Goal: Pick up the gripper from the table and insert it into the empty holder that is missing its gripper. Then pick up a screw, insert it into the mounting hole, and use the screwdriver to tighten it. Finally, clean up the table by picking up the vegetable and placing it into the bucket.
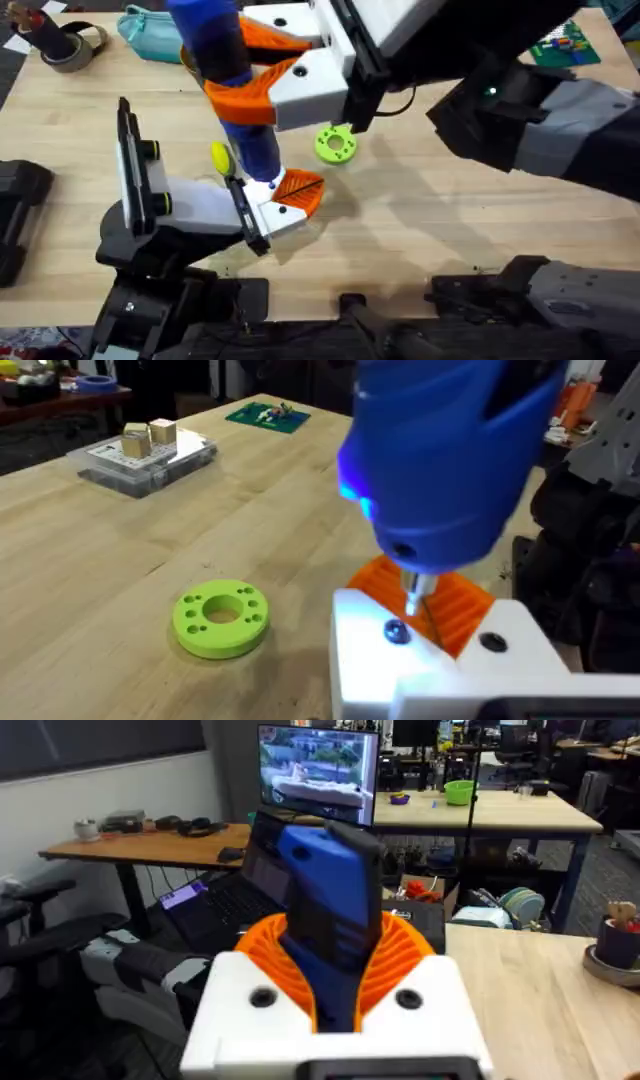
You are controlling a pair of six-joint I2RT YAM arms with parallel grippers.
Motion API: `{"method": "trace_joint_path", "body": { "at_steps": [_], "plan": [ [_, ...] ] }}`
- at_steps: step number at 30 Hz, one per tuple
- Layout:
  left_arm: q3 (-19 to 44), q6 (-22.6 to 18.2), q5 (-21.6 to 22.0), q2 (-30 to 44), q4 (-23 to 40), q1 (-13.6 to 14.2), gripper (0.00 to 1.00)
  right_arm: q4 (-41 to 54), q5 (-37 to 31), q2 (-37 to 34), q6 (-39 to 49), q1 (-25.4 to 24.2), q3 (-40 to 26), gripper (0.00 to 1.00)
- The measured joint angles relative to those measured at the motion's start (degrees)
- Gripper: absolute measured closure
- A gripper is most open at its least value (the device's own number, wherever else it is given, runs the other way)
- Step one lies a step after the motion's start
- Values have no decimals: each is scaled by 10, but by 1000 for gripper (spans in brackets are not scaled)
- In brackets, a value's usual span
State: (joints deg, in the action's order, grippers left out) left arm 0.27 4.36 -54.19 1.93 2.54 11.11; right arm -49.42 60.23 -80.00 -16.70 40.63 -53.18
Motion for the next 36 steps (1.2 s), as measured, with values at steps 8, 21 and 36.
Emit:
{"method": "trace_joint_path", "body": {
  "at_steps": [8, 21, 36],
  "plan": [
    [0, 0, 0, 0, 0, 0, 984, 0, 0, 0, 0, 1, 0, 844],
    [0, 0, 0, 0, 0, 0, 984, 2, -2, -4, 11, 1, 4, 844],
    [0, 0, 0, 0, 2, 0, 984, 4, -4, -17, 13, 1, 4, 844]
  ]
}}
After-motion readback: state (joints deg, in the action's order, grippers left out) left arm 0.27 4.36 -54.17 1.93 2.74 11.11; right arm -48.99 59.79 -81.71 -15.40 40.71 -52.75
